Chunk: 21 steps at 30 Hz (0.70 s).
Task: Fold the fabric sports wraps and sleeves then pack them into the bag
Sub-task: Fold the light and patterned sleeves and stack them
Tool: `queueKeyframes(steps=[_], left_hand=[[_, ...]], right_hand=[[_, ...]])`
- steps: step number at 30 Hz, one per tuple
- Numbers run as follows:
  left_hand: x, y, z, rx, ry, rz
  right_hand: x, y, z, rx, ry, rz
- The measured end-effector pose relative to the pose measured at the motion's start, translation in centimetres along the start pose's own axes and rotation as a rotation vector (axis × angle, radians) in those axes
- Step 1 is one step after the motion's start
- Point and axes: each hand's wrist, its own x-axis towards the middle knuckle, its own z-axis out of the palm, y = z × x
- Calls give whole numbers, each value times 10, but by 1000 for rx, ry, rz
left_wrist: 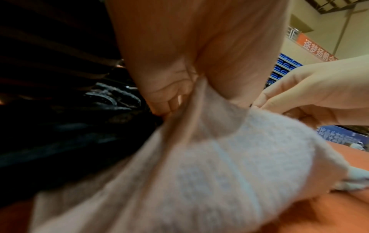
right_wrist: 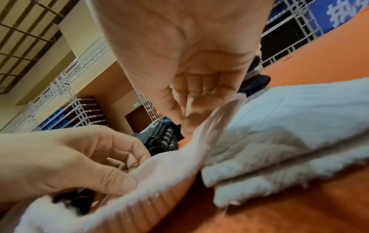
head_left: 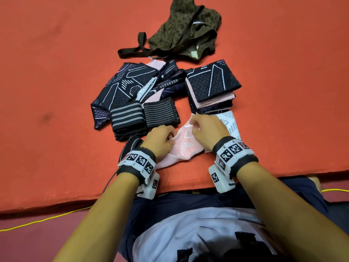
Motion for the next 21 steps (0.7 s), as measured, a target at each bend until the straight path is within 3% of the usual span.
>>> queueKeyframes(steps=[2,4,12,21], left_hand=[[1,0,0,13,16,23],[1,2,1,27,25,26],[7,11,-3,55,58,52],[26,39,9,-15,229,79]], right_hand=[[-2,6,-7,7,121,75],[-3,11,-9,4,152,116],[-1,11,1,-55,-44,153],[-13,25,-15,108,-27,76]])
